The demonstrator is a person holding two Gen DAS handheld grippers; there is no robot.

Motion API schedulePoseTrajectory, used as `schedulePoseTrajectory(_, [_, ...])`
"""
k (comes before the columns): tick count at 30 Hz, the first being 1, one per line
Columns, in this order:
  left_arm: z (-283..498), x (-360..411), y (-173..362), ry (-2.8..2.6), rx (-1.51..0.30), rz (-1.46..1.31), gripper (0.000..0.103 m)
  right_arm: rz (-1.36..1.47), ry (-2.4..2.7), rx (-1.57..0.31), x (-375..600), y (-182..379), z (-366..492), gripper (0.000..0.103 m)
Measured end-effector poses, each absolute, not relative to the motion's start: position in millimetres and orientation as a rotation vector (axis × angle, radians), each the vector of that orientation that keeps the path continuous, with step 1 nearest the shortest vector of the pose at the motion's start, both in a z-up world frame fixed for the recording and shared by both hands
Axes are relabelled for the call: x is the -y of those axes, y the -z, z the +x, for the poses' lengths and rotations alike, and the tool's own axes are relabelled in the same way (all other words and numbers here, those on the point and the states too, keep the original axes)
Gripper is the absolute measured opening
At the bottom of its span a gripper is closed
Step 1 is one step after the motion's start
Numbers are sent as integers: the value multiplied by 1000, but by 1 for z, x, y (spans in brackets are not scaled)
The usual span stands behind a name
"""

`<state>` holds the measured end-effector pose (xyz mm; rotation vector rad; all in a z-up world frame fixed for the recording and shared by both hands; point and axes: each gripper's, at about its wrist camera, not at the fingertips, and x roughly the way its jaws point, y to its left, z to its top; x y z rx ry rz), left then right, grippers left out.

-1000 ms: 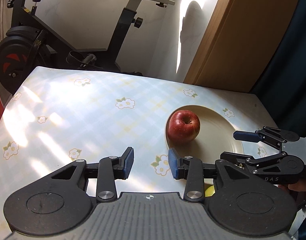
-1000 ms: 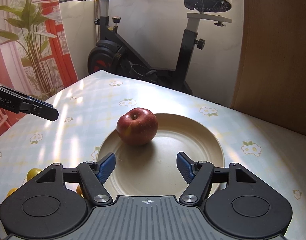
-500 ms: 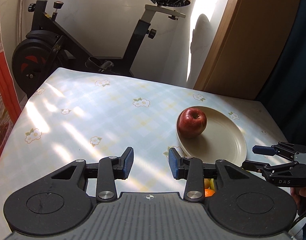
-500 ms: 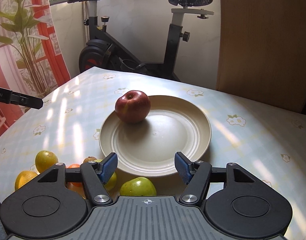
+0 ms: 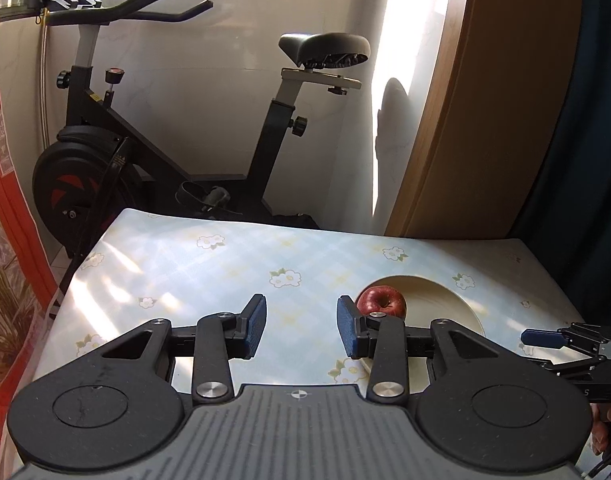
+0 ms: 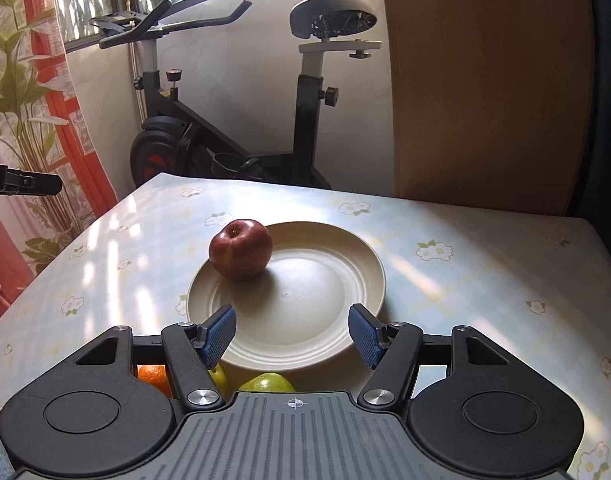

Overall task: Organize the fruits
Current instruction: 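Move the left tool back toward the fruit pile while the right tool grasps a yellow lemon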

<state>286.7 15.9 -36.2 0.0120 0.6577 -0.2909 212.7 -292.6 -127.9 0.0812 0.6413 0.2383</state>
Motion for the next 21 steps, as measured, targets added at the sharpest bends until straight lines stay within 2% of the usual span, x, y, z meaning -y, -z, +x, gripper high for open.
schedulePoseTrajectory(11, [266,-28,43,306,-733,16,41,63,-274,-745,275,137,197,59])
schedulePoseTrajectory(16, [254,-24,52,317,-766,9,49,52,-295,-751,267,137,190,59])
schedulePoseTrajectory(21, [248,-23,67,330,-816,2,50,41,-330,-763,256,140,189,59])
